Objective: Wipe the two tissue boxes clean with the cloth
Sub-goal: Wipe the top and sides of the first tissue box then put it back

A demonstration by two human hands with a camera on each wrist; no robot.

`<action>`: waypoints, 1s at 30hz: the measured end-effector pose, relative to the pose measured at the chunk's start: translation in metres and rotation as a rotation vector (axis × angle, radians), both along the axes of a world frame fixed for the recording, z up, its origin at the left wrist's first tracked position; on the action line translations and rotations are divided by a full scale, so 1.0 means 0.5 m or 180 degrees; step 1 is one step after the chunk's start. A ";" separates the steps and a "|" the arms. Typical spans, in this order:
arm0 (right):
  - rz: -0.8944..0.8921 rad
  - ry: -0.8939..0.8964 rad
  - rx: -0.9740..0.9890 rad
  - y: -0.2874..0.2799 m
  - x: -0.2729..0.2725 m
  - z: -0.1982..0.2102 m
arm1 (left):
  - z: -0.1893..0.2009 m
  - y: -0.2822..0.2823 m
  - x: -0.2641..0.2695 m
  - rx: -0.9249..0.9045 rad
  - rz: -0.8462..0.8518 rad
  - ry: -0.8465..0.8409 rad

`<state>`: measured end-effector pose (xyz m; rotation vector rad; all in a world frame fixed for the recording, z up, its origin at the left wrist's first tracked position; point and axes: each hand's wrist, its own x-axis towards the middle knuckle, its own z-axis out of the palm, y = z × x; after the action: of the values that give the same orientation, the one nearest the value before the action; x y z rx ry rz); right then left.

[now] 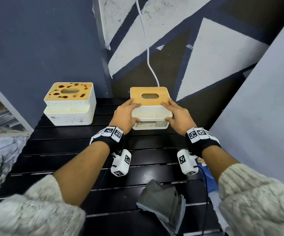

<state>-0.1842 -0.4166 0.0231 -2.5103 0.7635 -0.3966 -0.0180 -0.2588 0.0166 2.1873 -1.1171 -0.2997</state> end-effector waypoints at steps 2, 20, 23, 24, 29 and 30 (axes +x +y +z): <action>-0.0009 -0.0036 0.0015 -0.011 0.004 -0.001 | 0.003 -0.012 0.007 0.0083 -0.0034 -0.0038; -0.0041 -0.0116 0.0062 -0.064 0.044 -0.006 | -0.008 -0.062 0.046 0.0034 0.0012 0.0108; -0.0051 -0.0122 0.0051 -0.064 0.045 -0.008 | -0.006 -0.062 0.041 0.0055 0.0037 0.0087; -0.0049 -0.0131 0.0068 -0.063 0.045 -0.008 | -0.005 -0.061 0.039 0.0069 0.0042 0.0067; -0.0039 -0.0082 0.0076 -0.064 0.045 -0.007 | 0.004 -0.055 0.031 0.0154 0.0003 -0.0018; -0.0033 -0.0055 0.0067 -0.063 0.045 -0.005 | 0.007 -0.054 0.028 0.0179 -0.0014 -0.0075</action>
<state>-0.1618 -0.4483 0.0206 -2.4811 0.7703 -0.4112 -0.0038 -0.2856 0.0200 2.2432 -1.1394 -0.3114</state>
